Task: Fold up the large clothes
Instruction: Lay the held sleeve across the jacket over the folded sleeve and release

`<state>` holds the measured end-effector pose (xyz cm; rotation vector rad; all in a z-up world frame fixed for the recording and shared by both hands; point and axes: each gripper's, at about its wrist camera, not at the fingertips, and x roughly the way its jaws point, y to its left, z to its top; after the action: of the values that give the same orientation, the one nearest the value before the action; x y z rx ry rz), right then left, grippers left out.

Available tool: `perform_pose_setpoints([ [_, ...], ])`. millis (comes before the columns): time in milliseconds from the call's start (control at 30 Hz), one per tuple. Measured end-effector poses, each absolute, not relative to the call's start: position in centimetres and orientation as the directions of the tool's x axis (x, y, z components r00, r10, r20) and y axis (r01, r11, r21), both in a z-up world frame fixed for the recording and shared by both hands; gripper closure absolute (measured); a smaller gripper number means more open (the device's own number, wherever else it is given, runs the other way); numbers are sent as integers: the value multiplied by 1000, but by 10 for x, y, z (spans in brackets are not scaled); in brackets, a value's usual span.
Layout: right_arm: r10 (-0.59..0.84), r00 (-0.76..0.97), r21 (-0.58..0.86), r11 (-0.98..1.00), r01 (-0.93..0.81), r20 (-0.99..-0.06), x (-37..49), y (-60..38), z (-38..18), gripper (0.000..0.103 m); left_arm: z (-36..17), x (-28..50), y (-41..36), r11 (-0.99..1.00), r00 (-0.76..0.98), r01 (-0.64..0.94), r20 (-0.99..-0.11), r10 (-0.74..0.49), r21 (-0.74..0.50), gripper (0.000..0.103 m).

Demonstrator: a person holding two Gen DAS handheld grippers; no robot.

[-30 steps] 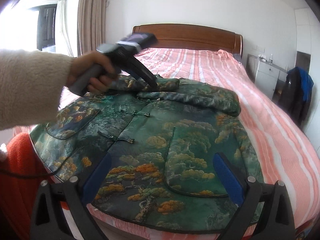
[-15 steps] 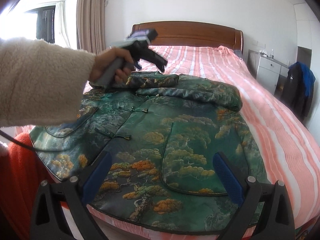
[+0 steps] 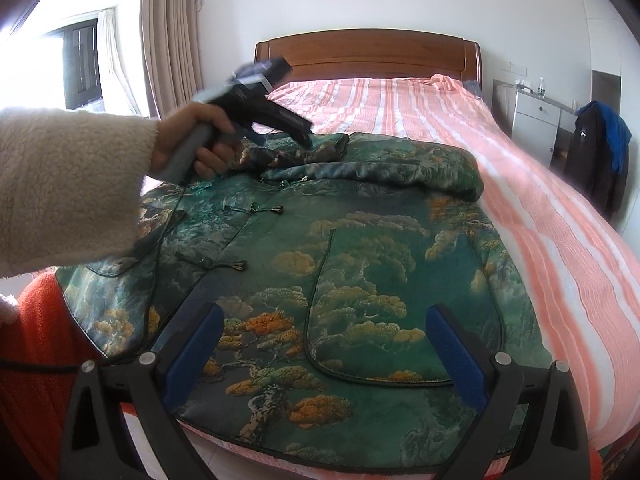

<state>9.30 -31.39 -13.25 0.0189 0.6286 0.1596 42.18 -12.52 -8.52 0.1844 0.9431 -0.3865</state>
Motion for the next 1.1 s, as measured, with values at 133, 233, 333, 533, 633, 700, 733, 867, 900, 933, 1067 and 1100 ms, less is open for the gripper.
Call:
perform_pose_setpoints([
  [133, 160, 789, 72, 987, -146, -593, 95, -313, -135, 3, -66, 417, -88, 943, 584, 331, -777, -236, -38, 5],
  [233, 162, 785, 69, 986, -151, -598, 97, -311, -137, 3, -77, 429, -51, 979, 594, 202, -791, -148, -32, 5],
  [333, 162, 784, 61, 986, -157, -599, 98, -307, -138, 3, -116, 447, -24, 995, 531, 97, -846, -42, 11, 5],
  [533, 160, 778, 52, 985, -162, -608, 98, -305, -140, 3, -140, 448, -50, 972, 500, 171, -864, 53, 159, 5],
  [633, 156, 782, 52, 986, -157, -603, 97, -307, -139, 3, -110, 438, -60, 976, 545, 198, -838, -34, 90, 5],
  [700, 158, 781, 63, 987, -151, -604, 98, -309, -140, 3, -86, 429, -73, 972, 587, 229, -805, -92, 56, 4],
  [733, 160, 780, 69, 986, -149, -605, 98, -310, -140, 3, -76, 426, -81, 969, 600, 245, -791, -120, 39, 4],
  [867, 165, 779, 73, 986, -153, -605, 99, -310, -140, 3, -64, 417, -118, 941, 600, 338, -767, -226, -13, 4],
  [900, 165, 778, 71, 985, -154, -606, 99, -310, -140, 3, -73, 417, -130, 932, 588, 364, -776, -229, 1, 4],
  [933, 165, 777, 69, 985, -156, -608, 99, -309, -141, 3, -86, 418, -140, 924, 572, 381, -792, -215, 24, 4],
  [1067, 163, 778, 64, 986, -156, -608, 98, -309, -140, 3, -153, 426, -171, 893, 470, 434, -875, -114, 117, 1],
  [1100, 163, 778, 66, 986, -155, -607, 97, -309, -140, 3, -152, 424, -171, 897, 492, 425, -863, -116, 122, 1],
])
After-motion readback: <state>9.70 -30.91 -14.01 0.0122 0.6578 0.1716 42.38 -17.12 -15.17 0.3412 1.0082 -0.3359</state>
